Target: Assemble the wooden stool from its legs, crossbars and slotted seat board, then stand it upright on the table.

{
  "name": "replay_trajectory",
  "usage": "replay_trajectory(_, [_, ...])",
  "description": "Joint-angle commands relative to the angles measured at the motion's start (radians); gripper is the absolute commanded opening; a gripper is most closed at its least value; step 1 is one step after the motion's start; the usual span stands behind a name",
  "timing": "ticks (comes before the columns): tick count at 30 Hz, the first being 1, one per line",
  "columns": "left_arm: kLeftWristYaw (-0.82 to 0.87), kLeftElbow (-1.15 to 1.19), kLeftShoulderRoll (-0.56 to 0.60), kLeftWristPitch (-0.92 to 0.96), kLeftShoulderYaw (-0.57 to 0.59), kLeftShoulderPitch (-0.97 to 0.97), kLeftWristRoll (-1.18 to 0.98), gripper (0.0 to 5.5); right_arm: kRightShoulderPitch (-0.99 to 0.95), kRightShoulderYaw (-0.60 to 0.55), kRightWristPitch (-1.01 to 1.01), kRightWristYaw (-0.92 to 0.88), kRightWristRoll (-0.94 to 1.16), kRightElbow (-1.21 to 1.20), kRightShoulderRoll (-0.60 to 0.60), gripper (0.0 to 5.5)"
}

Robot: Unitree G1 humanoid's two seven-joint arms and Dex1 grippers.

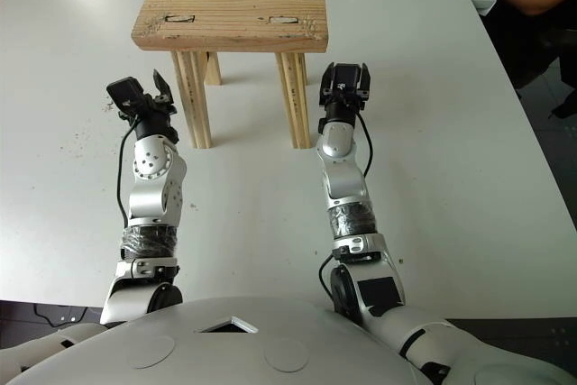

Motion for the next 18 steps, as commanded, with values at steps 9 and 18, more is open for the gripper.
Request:
replay_trajectory(9, [0.047,-0.028,-0.036,0.021,0.040,-0.010,-0.018,3.10,-0.066,0.028,0.008,0.020,-0.005,0.020,0.006,3.18])
replay_trajectory(18, [0.126,0.000,-0.060,0.037,0.054,-0.014,-0.015,3.10,-0.134,0.043,-0.007,0.076,0.006,0.104,0.009,3.18])
